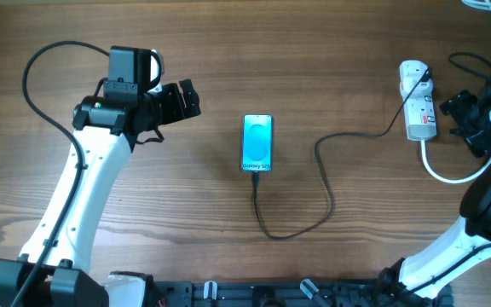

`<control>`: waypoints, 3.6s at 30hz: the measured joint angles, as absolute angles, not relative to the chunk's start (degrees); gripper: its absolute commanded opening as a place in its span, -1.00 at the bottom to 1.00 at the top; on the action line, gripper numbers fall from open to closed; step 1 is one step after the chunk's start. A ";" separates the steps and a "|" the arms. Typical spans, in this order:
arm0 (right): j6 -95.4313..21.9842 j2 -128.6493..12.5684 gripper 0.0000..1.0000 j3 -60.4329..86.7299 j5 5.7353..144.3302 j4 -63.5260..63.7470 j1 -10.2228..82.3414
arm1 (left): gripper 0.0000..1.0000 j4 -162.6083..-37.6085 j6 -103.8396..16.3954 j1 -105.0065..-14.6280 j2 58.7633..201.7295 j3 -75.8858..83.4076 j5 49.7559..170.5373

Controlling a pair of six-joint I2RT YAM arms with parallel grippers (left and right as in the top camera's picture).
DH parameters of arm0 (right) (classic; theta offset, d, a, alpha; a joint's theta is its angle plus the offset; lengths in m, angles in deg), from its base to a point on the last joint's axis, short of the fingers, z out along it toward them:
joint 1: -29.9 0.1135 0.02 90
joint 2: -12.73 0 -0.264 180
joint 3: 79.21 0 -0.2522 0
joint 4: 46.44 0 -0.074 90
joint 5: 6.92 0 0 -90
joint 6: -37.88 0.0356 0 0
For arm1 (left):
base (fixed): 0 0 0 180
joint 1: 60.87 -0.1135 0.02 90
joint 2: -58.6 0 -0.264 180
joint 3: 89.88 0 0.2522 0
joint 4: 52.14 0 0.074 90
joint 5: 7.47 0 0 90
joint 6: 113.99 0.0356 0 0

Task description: Plug charger to phone and switch on socket

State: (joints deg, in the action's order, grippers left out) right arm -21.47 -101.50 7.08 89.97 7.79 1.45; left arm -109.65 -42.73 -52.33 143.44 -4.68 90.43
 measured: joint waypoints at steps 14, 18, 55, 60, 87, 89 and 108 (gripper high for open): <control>-21.27 -101.55 0.99 8.26 85.19 7.27 1.45 | 1.00 -109.65 -42.73 -52.33 143.44 -4.68 90.41; -20.61 -101.55 0.99 8.26 84.16 7.27 1.45 | 1.00 -109.65 -42.73 -52.33 143.44 -4.68 90.43; -19.76 -105.59 1.00 8.13 81.82 -4.53 4.53 | 1.00 -109.65 -42.73 -52.33 143.44 -4.68 90.41; -19.76 -105.70 1.00 8.02 82.04 -4.45 4.60 | 1.00 -109.65 -42.73 -52.33 143.44 -4.68 90.41; -25.58 -101.50 1.00 5.20 81.62 8.38 3.72 | 1.00 -109.65 -42.73 -52.33 143.44 -4.68 90.43; -26.54 -101.50 0.99 5.20 81.91 8.49 3.72 | 1.00 -109.65 -42.73 -52.33 143.44 -4.65 90.41; -35.98 -101.52 0.99 5.23 82.72 4.58 3.70 | 1.00 -109.65 -42.73 -52.33 143.44 -4.68 90.43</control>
